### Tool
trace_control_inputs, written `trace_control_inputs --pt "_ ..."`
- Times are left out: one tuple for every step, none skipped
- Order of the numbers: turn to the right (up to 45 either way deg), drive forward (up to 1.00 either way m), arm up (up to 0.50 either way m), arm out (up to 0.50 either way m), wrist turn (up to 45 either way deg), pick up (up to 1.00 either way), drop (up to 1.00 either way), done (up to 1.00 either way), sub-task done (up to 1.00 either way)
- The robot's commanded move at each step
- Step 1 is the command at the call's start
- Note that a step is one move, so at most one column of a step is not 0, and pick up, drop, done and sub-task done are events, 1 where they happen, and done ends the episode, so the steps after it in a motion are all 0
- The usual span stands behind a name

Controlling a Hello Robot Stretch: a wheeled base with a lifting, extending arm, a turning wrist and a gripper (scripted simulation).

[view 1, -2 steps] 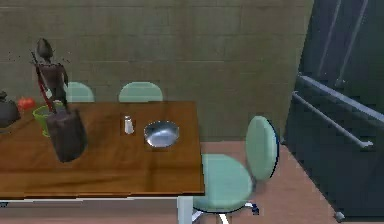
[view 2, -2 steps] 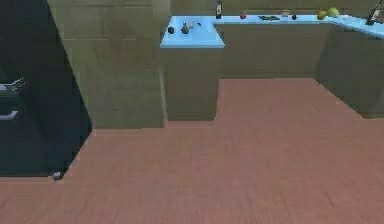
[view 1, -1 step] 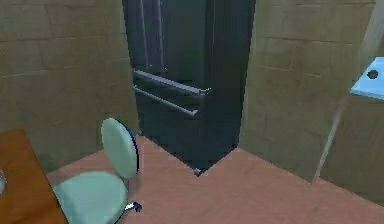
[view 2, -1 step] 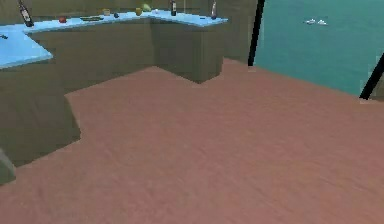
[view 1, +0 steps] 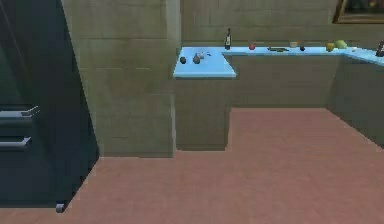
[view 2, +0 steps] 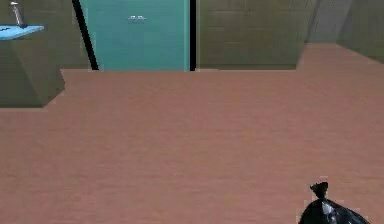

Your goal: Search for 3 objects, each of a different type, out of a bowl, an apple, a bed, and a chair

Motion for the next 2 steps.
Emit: trace_control_inputs --pt "30.0 0.0 0.0 0.0 0.0 0.0 0.0 0.0 0.0" --pt "0.0 1.0 0.0 0.0 0.0 0.0 0.0 0.0 0.0"
